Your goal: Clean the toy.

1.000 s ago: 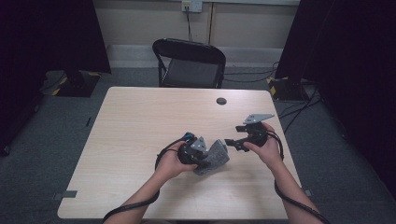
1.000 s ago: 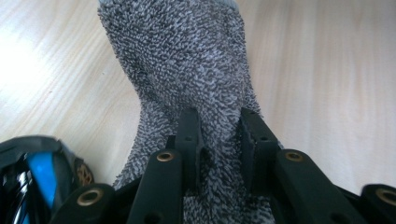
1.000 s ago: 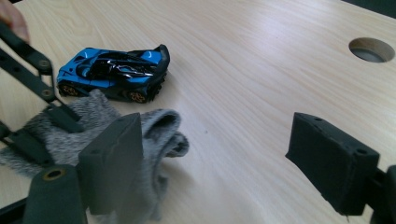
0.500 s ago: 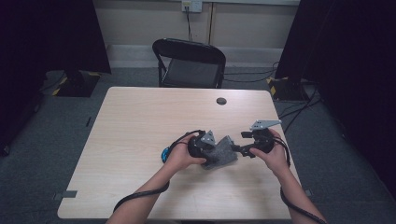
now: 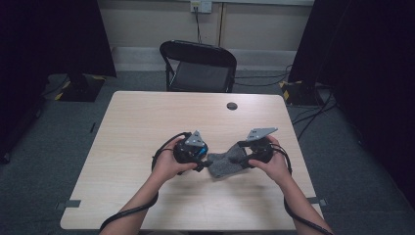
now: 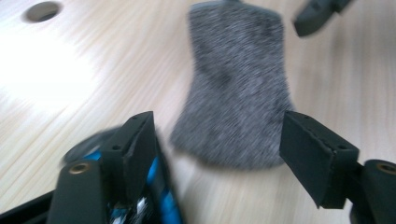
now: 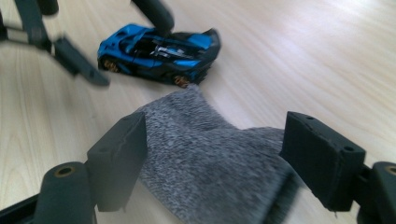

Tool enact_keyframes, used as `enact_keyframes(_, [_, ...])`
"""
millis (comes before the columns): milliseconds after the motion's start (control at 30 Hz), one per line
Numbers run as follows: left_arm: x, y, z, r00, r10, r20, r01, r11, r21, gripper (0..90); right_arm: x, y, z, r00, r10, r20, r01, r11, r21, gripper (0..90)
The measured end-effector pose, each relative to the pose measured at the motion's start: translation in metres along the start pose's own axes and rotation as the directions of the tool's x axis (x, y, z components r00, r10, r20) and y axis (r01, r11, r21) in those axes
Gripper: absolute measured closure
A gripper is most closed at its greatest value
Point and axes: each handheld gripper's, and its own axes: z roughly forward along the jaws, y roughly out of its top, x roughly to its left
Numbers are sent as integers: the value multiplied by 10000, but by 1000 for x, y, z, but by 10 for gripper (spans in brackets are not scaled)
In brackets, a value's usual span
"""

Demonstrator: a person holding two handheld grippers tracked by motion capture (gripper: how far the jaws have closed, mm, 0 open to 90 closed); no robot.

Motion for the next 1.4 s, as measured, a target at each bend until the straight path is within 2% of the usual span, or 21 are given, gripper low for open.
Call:
enact_keyframes(133, [10,-11,-12,9977,-296,-613,295,9996,-14,210,4,0,17,9990,-430,-132,435,9980,449,221])
enact_keyframes(167, [13,-14,-14,9953,-575,-785,572,9983,-68,200,5,-1,21,9987,-475,-155,483,9975,521,220])
enact_keyframes(233, [18,-19,-14,9931,-733,-919,741,9972,55,178,6,-5,28,9972,-753,-24,752,9924,975,202])
enact_keyframes(267, [22,-22,-13,9917,-794,-1009,814,9966,154,182,6,-7,31,9953,-964,56,949,9877,1243,199])
enact_keyframes(433, [32,-31,1,9853,-1288,-1120,1329,9907,302,175,5,-24,38,9942,-1072,-12,1057,9788,1756,200])
enact_keyframes(533, [36,-29,13,9797,-1686,-1088,1720,9848,227,168,4,-33,38,9959,-910,14,899,9856,1436,201])
enact_keyframes(600, [37,-28,20,9798,-1650,-1129,1697,9849,335,168,5,-38,37,9978,-649,148,625,9902,1245,203])
enact_keyframes(700, [38,-26,30,9798,-1613,-1182,1677,9848,459,168,7,-42,37,9972,-657,361,617,9928,1023,203])
enact_keyframes(833, [37,-25,39,9764,-1784,-1218,1852,9816,467,168,10,-45,37,9966,-596,562,549,9952,815,204])
enact_keyframes(900, [37,-26,43,9754,-1741,-1354,1840,9808,650,167,9,-48,37,9978,-334,568,301,9978,590,204])
enact_keyframes(933, [37,-27,45,9742,-1800,-1364,1894,9801,594,167,9,-50,37,9979,-301,575,273,9985,480,204])
enact_keyframes(1033, [38,-27,49,9625,-2141,-1668,2270,9719,626,164,9,-53,37,9977,-291,604,276,9993,253,204])
enact_keyframes(1067, [39,-27,51,9574,-2384,-1631,2512,9659,630,155,9,-53,37,9977,-284,613,270,9994,228,204])
enact_keyframes(1100, [39,-27,52,9545,-2473,-1667,2609,9631,654,162,10,-53,37,9976,-268,645,254,9994,216,204])
enact_keyframes(1200, [37,-26,56,9577,-2140,-1922,2338,9684,870,154,11,-52,37,9972,-226,710,204,9993,313,205])
enact_keyframes(1267, [35,-26,56,9556,-2196,-1965,2396,9672,842,153,11,-52,37,9973,-213,709,191,9993,324,205])
enact_keyframes(1333, [34,-27,55,9560,-2198,-1945,2378,9684,746,186,11,-52,37,9973,-210,705,187,9993,331,205])
enact_keyframes(1367, [33,-26,55,9599,-2110,-1845,2270,9714,699,224,11,-52,37,9972,-204,716,181,9993,328,205])
enact_keyframes(1400, [32,-25,55,9592,-2125,-1865,2311,9693,841,247,11,-52,37,9972,-197,727,174,9993,328,204])
